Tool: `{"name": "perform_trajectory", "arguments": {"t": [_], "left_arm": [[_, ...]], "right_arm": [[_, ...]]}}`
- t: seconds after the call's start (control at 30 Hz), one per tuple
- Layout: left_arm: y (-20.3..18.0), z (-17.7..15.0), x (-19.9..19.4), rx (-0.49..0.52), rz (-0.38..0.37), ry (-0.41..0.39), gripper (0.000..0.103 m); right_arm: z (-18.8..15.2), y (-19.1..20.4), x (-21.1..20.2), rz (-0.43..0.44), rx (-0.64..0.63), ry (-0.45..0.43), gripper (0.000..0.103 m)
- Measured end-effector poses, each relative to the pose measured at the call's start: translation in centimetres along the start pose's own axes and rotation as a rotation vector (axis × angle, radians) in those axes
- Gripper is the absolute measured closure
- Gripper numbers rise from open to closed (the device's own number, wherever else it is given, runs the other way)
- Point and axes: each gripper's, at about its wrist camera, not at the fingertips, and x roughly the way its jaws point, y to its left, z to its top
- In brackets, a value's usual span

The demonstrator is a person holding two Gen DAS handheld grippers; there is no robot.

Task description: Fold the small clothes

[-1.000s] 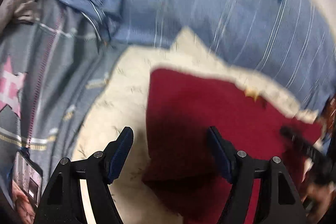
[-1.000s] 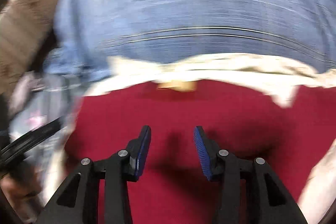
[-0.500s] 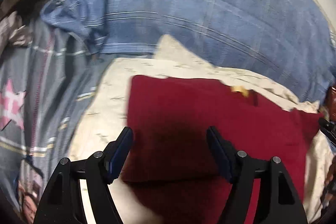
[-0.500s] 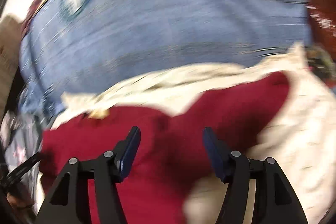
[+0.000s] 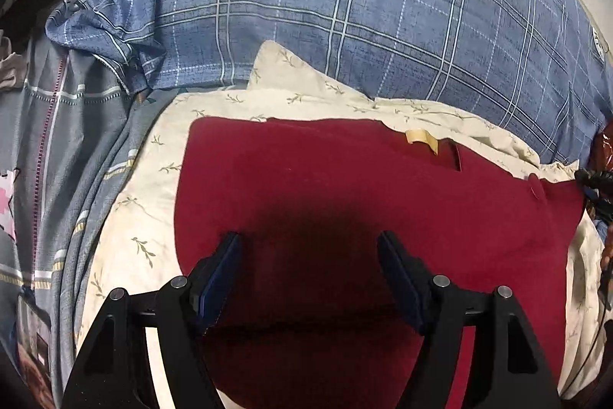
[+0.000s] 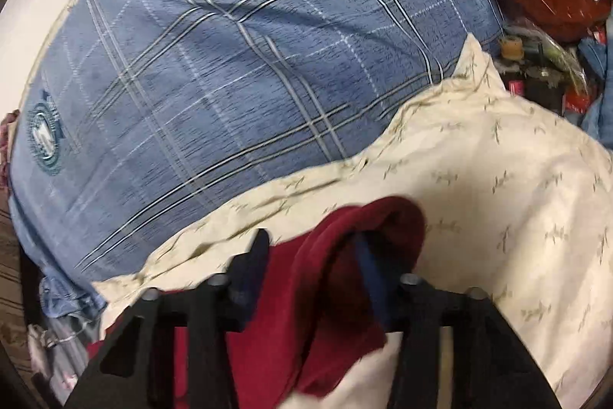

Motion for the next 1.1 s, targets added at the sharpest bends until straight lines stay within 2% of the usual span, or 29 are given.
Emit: {"name": "perform_trajectory", "arguments": {"t": [0.03,0.13,0.27,0.43,0.53,0.63,0.77,0.8,0.83,0.9,0.93,0.97,1.0,1.03,1.07,1.1], "left_arm": [[0.1,0.0,-0.1,-0.003,-0.001,-0.003,0.031],[0.6,0.1,-0.6,-0.031,-0.013,-0.029,0.031],[1.6,0.2,-1.4,-0.070,-0.003,-0.058,0.031],[2.7,0.5,-1.9,-0.117,-0.010,-0.067,0.031],[3.0,0.7,-2.4,-0.129,-0.008,-0.087,0.031],[3.2,0.6,-2.5,-0.131,-0.003,-0.094,0.031],[3.0,0.5,-2.1,-0.116,0.003,-0.084,0.031],[2.8,0.5,-2.0,-0.107,0.005,-0.082,0.031],[2.6,0.5,-1.9,-0.101,0.007,-0.079,0.031],[2.5,0.4,-1.8,-0.088,0.004,-0.071,0.031],[2.5,0.4,-1.8,-0.086,0.003,-0.069,0.031],[2.5,0.4,-1.9,-0.086,0.001,-0.069,0.031],[2.5,0.5,-1.9,-0.087,-0.002,-0.069,0.031],[2.6,0.5,-2.0,-0.089,-0.005,-0.070,0.031],[2.6,0.6,-2.0,-0.093,-0.008,-0.073,0.031],[2.6,0.6,-2.1,-0.095,-0.010,-0.075,0.031]], "right_arm": [[0.3,-0.1,0.3,-0.004,-0.008,0.000,0.090],[0.9,-0.1,-0.5,-0.007,-0.024,-0.019,0.096],[0.7,1.9,-4.2,-0.014,-0.136,-0.125,0.096],[-0.5,6.2,-7.2,0.042,-0.261,-0.172,0.096],[-2.2,10.3,-8.4,0.124,-0.345,-0.162,0.096],[-5.5,14.6,-9.0,0.233,-0.428,-0.139,0.096],[-11.2,19.1,-6.9,0.339,-0.520,-0.043,0.096],[-12.8,20.0,-5.7,0.351,-0.541,-0.001,0.095],[-14.5,20.6,-4.2,0.359,-0.559,0.050,0.089],[-17.7,21.3,-0.5,0.339,-0.575,0.216,0.077],[-18.4,21.0,0.6,0.348,-0.558,0.289,0.071],[-18.7,20.2,1.0,0.358,-0.532,0.324,0.071],[-18.6,19.5,0.7,0.368,-0.508,0.329,0.071],[-18.2,18.4,-0.3,0.377,-0.486,0.316,0.065],[-17.5,17.1,-1.6,0.377,-0.462,0.290,0.054],[-16.6,15.7,-2.8,0.372,-0.432,0.256,0.048]]}}
